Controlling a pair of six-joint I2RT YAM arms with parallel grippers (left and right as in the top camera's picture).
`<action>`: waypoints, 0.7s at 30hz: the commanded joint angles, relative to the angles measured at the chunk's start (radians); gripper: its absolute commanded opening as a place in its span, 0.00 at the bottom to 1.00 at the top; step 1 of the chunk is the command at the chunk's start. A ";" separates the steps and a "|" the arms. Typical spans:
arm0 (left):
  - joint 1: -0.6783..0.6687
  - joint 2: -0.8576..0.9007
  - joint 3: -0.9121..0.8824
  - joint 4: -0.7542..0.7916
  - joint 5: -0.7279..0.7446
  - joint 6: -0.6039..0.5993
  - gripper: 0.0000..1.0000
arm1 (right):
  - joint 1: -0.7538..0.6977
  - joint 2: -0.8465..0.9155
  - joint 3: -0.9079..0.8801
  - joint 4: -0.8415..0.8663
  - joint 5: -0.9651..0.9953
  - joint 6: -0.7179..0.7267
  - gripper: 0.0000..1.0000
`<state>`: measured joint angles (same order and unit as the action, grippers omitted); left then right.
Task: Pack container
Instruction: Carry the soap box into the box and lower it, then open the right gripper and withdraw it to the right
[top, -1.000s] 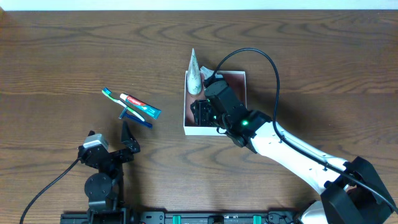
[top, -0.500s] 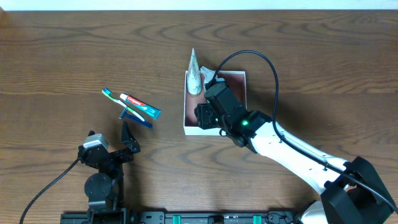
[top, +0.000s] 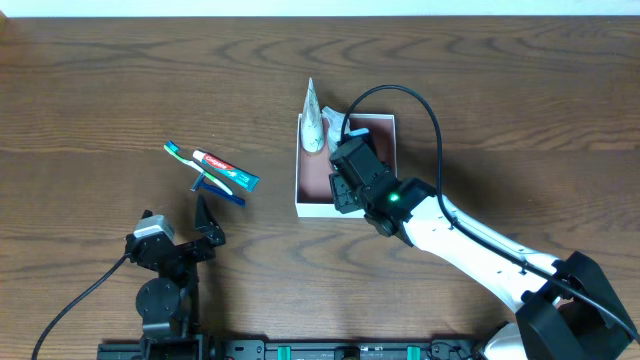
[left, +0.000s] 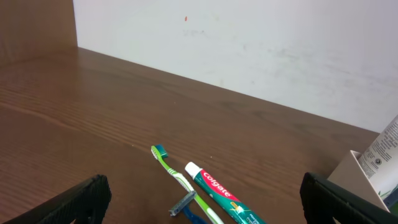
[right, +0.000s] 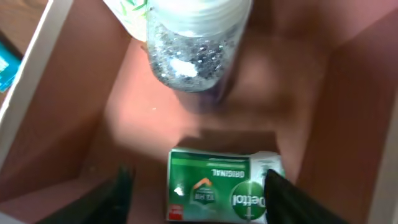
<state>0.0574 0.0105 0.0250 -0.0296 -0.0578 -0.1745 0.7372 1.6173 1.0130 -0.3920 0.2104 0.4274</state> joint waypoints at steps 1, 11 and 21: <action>0.004 -0.005 -0.021 -0.037 -0.009 0.021 0.98 | 0.000 0.005 0.007 0.003 0.052 -0.024 0.69; 0.004 -0.005 -0.021 -0.037 -0.009 0.021 0.98 | -0.003 -0.048 0.013 -0.036 -0.009 0.009 0.70; 0.004 -0.005 -0.021 -0.037 -0.009 0.021 0.98 | -0.076 -0.413 0.034 -0.229 0.088 0.098 0.85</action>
<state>0.0574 0.0105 0.0250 -0.0296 -0.0578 -0.1745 0.7124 1.2938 1.0229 -0.5861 0.2241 0.4717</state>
